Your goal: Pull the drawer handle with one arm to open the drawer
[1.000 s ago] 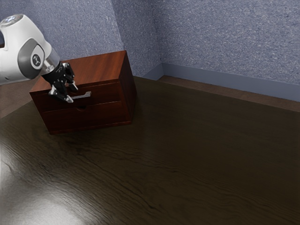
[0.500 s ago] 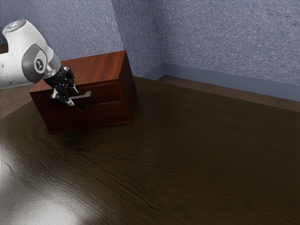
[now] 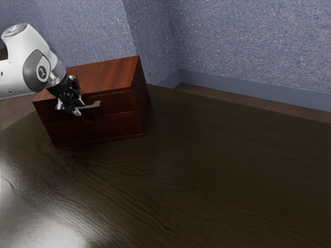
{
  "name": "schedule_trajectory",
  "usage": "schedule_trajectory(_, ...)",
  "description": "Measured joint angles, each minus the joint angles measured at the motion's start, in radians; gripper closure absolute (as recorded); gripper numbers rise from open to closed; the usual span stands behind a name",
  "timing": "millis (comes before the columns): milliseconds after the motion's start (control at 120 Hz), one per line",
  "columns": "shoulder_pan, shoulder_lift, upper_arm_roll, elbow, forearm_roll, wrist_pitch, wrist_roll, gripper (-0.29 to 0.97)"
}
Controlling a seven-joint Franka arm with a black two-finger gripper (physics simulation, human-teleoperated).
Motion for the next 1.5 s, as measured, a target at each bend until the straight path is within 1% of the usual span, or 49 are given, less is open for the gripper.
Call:
schedule_trajectory(458,-0.005,-0.003,-0.004,-0.003,-0.014,-0.008,0.004,0.72)
schedule_trajectory(600,-0.006,-0.005,-0.004,-0.007,-0.016,-0.016,0.005,0.76)
schedule_trajectory(817,-0.005,-0.021,-0.006,-0.036,-0.014,-0.03,0.005,0.78)
schedule_trajectory(1500,-0.005,-0.14,-0.016,-0.171,-0.006,-0.029,0.004,0.79)
